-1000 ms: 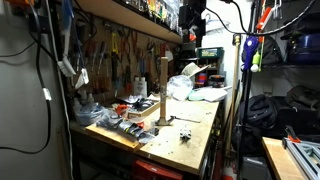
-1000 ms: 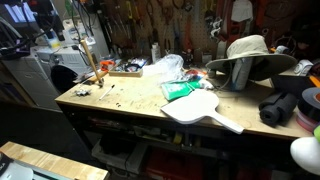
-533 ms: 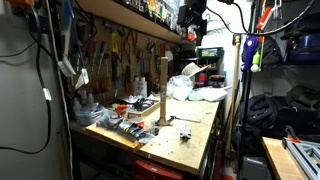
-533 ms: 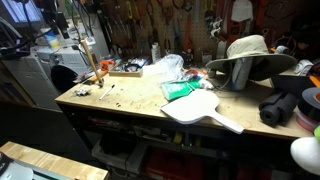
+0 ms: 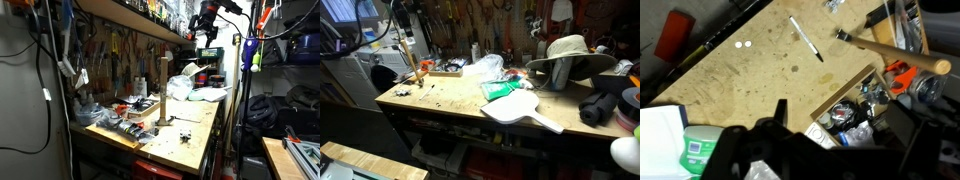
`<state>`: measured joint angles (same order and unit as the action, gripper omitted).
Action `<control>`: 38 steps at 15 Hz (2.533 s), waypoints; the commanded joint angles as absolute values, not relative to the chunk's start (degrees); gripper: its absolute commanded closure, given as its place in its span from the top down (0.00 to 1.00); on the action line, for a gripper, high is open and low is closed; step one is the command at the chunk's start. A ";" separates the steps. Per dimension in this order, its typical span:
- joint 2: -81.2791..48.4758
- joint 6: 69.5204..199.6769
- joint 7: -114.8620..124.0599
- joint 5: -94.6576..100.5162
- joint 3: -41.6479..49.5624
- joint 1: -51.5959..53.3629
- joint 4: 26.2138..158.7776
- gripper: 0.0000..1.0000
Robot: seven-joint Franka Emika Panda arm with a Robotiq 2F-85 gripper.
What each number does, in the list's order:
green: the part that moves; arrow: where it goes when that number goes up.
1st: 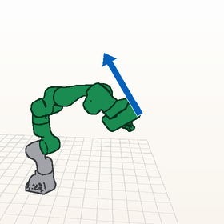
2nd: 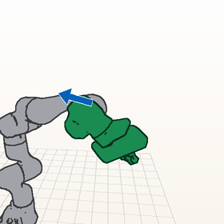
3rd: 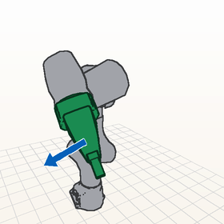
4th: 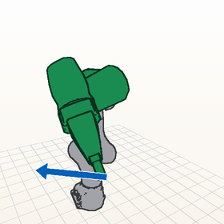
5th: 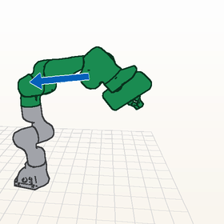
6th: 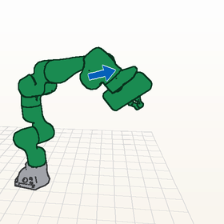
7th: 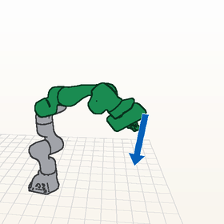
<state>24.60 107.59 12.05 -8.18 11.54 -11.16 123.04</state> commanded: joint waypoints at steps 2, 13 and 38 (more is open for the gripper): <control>24.24 113.01 5.40 -6.18 16.51 -15.75 124.37 1.00; 6.44 128.48 4.70 -9.01 26.07 -21.94 119.41 1.00; -10.39 131.89 5.70 -7.66 28.08 -28.39 112.02 1.00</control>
<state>-5.43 132.91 8.22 -6.64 27.59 -26.55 115.35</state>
